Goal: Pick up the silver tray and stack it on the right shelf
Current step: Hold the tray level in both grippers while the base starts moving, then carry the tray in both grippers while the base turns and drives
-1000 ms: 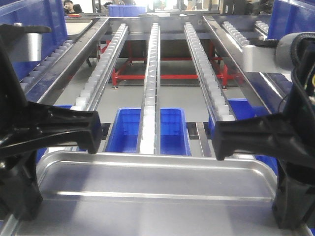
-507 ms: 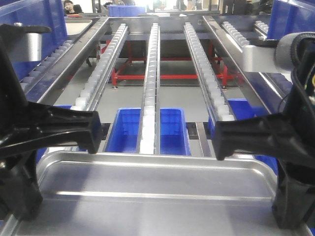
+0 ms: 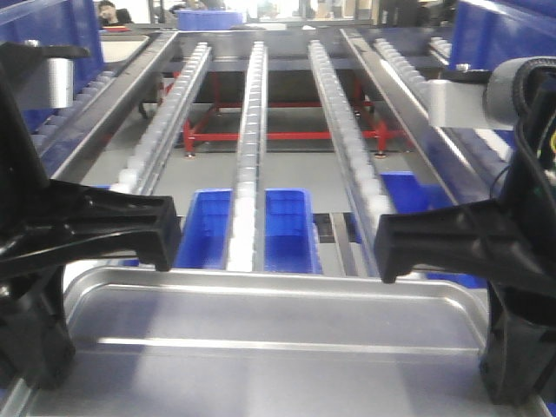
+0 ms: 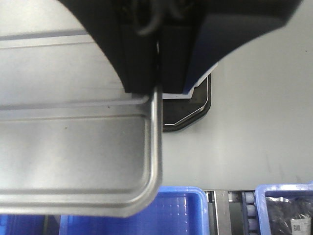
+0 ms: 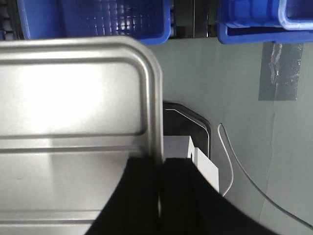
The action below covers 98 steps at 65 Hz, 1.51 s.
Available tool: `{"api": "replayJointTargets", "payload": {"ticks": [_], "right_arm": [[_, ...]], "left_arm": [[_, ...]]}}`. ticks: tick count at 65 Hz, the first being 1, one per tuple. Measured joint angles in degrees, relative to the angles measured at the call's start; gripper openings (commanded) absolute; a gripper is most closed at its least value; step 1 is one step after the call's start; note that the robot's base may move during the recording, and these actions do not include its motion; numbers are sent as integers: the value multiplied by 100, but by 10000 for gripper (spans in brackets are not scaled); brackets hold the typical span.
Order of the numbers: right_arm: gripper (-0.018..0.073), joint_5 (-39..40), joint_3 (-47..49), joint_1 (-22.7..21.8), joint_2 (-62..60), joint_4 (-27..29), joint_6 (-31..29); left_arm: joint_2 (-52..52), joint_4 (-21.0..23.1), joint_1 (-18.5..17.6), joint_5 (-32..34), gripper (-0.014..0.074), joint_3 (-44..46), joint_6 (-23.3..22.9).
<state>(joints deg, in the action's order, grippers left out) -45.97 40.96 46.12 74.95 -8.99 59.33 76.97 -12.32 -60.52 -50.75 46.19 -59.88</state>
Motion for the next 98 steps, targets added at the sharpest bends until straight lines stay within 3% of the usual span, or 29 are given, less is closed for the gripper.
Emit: {"api": "replayJointTargets", "payload": {"ticks": [98], "right_arm": [[69,0,0,0,0,0,0]], "left_arm": [[0,0,0,0,-100,0,0]]}}
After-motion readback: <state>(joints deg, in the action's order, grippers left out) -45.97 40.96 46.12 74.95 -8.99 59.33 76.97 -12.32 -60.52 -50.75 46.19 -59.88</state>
